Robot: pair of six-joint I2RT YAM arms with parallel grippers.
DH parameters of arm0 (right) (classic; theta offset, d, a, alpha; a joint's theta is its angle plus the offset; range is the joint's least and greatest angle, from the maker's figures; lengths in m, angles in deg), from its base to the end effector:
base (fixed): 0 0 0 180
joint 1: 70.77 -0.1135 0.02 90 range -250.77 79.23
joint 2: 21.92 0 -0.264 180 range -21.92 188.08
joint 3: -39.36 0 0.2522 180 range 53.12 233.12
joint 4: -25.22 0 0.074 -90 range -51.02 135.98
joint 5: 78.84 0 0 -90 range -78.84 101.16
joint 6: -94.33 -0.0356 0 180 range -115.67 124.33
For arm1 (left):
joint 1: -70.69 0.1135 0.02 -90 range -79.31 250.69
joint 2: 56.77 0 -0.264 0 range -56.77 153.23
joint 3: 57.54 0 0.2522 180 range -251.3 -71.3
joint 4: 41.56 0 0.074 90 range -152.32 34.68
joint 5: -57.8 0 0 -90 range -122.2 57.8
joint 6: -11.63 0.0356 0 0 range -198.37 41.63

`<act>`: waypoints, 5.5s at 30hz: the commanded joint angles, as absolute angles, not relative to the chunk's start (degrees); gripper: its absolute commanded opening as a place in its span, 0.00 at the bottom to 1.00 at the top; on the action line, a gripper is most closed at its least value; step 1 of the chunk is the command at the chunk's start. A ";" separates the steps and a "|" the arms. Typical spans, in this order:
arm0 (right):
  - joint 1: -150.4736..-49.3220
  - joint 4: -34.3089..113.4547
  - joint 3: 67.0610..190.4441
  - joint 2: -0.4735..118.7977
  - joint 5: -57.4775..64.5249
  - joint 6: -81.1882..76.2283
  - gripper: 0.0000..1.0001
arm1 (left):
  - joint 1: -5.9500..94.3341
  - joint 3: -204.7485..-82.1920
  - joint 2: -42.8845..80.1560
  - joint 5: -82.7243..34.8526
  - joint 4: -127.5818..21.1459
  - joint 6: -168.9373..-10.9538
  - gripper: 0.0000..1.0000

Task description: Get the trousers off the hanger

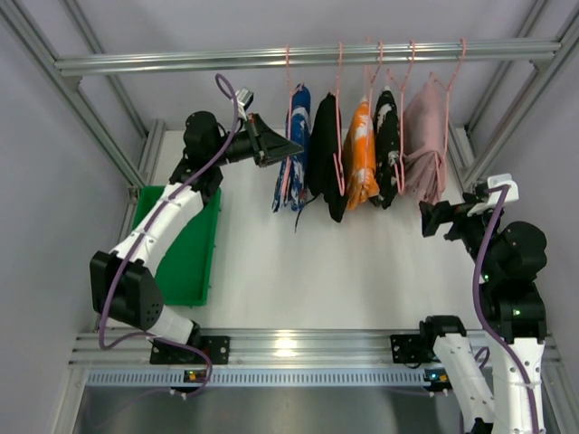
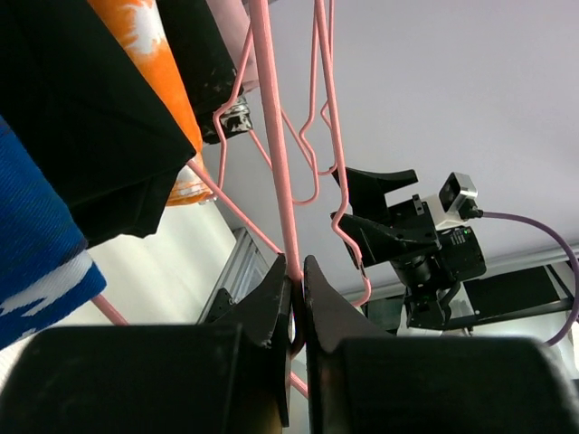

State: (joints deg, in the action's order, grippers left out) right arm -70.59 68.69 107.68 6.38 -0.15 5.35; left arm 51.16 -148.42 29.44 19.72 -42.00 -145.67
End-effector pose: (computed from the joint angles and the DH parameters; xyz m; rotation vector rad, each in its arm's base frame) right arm 0.0894 0.0067 0.3943 -0.1634 1.6236 0.1449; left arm 0.3201 -0.1433 0.4045 0.1225 1.8541 -1.7998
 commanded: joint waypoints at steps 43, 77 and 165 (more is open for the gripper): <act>-70.77 50.68 129.31 24.30 -24.60 -24.83 1.00 | 51.09 -146.63 4.41 10.70 -55.06 -121.87 0.00; -119.46 37.22 158.32 71.32 -8.79 -49.01 0.80 | 55.75 -146.53 -5.97 7.62 -60.25 -117.56 0.00; -119.90 45.22 188.30 80.91 1.50 -60.53 0.00 | 44.87 -93.97 -20.75 -25.76 -33.81 -66.51 0.96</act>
